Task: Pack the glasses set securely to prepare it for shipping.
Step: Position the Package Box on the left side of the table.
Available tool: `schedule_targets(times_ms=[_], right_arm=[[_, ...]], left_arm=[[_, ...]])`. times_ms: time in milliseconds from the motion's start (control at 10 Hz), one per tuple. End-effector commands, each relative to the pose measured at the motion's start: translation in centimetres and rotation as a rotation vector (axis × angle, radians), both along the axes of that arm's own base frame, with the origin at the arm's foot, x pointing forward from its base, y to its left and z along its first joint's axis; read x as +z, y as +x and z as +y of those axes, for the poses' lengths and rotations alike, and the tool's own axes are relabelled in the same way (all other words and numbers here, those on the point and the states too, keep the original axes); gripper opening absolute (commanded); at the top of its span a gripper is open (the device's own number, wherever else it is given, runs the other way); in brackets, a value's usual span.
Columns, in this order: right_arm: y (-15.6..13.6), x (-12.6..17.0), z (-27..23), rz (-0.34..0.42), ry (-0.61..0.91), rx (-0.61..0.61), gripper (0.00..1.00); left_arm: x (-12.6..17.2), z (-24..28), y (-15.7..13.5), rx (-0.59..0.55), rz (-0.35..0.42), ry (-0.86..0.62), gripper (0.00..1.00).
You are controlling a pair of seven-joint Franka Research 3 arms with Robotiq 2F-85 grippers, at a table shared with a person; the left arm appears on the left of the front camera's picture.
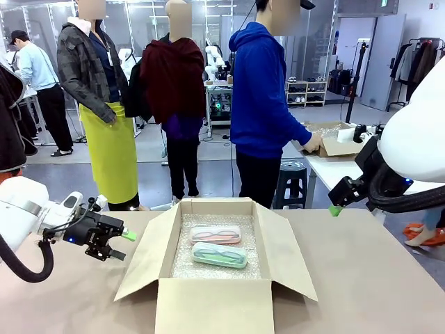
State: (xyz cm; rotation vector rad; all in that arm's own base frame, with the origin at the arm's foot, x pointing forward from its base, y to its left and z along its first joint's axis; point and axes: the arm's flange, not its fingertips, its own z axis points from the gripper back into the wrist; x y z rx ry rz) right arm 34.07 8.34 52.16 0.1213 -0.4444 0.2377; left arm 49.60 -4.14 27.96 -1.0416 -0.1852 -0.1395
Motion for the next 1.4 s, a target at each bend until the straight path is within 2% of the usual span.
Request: schedule_targets(times_ms=[0,500,800,900,1000,1200,1300], right_arm=[[0.0,0.1,0.1,-0.006,0.001,-0.005,1.0],[0.0,0.1,0.1,-0.006,0.001,-0.005,1.0],[0.0,0.1,0.1,-0.006,0.001,-0.005,1.0],[0.0,0.1,0.1,-0.006,0.001,-0.005,1.0],[0.0,0.1,0.1,-0.006,0.001,-0.005,1.0],[0.0,0.1,0.1,-0.006,0.001,-0.005,1.0],[0.0,0.1,0.1,-0.006,0.001,-0.005,1.0]], left_arm=[[-0.3,-0.9,0.5,0.021,0.01,-0.025,1.0],[-1.1,-2.4,0.0,0.038,0.025,-0.067,1.0],[-1.6,-2.7,-0.2,0.049,0.065,-0.106,1.0],[-1.7,-2.5,-0.1,0.051,0.105,-0.139,0.88],[-1.9,-2.1,0.0,0.045,0.133,-0.144,0.59],[-1.7,-1.2,0.2,0.055,0.132,-0.177,0.0],[-1.5,-0.8,0.3,0.06,0.119,-0.194,0.0]])
